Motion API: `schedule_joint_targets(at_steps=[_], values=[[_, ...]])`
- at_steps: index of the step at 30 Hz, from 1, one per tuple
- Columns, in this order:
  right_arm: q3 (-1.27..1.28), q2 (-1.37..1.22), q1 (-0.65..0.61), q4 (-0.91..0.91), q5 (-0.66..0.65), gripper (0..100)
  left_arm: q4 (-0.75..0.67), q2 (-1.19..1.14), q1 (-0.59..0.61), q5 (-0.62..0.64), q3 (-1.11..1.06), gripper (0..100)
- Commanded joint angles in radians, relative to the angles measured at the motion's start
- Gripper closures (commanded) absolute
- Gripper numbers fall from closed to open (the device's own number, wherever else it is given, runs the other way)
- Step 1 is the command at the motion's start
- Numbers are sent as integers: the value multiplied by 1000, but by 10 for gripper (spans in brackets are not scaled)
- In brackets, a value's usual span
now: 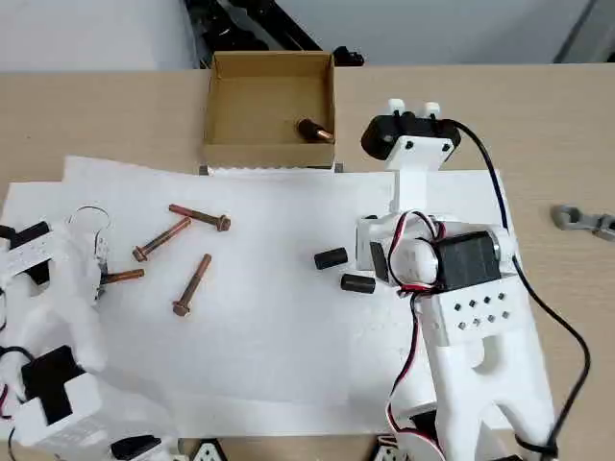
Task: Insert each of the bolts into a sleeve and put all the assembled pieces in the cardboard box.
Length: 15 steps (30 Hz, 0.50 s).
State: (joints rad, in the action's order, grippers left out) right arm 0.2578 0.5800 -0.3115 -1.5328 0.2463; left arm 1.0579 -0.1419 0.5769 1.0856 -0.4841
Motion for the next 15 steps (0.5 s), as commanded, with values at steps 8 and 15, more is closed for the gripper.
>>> schedule_joint_targets(at_steps=[8, 15], values=[[-5, 27, -8, 13, 11, 994, 118, 5, 3, -180, 47, 993], [-5, 27, -8, 15, 11, 994, 520, -2, 3, -565, 354, 993]])
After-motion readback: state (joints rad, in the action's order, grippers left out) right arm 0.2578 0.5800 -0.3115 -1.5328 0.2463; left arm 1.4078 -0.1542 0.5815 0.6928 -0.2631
